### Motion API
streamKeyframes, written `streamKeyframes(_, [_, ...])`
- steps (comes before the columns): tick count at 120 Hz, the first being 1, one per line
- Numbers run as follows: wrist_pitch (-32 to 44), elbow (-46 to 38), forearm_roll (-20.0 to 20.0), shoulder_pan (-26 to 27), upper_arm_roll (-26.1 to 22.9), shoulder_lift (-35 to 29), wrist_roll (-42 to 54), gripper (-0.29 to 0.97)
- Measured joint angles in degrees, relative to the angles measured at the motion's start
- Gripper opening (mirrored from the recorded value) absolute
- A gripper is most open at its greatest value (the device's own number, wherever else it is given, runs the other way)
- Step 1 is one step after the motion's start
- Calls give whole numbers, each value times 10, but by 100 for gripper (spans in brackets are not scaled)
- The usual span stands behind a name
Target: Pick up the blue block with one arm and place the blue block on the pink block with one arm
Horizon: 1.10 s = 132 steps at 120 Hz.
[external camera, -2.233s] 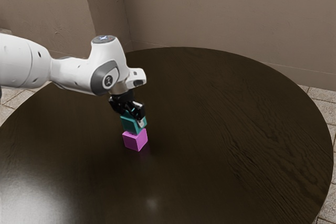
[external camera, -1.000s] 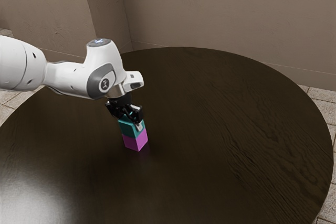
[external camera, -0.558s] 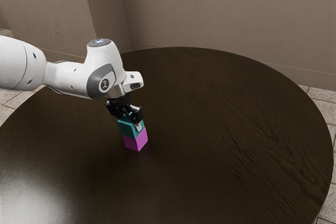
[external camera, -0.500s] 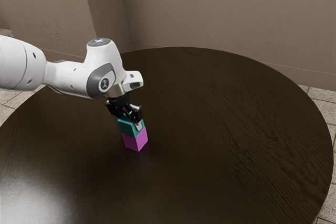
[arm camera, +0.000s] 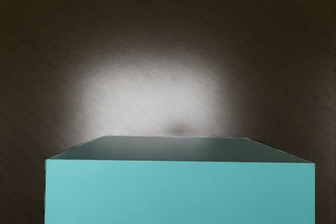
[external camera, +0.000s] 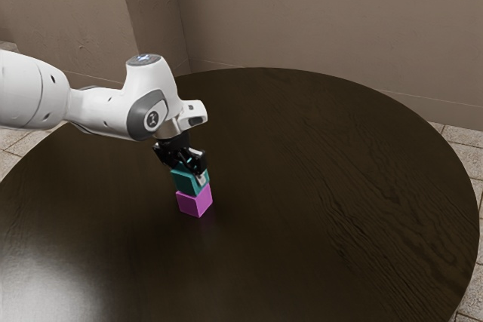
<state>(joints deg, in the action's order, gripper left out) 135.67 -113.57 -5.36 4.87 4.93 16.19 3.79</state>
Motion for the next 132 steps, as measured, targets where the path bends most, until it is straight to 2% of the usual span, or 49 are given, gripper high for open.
streamKeyframes(45, [-4, -8, 0, 3, 0, -5, -7, 30])
streamKeyframes(52, [-5, -8, -3, 3, 0, -5, -5, 39])
streamKeyframes(73, [-7, -8, -12, 0, 0, -6, 8, 52])
streamKeyframes(91, [-10, -7, -14, 5, 2, -19, 16, 59])
streamKeyframes(105, [-20, -7, -12, 11, 6, -62, 21, 62])
streamKeyframes(119, [-41, -4, -8, 79, 86, -97, 24, 64])
streamKeyframes(132, [-76, 5, -7, 95, 116, -116, 27, 65])
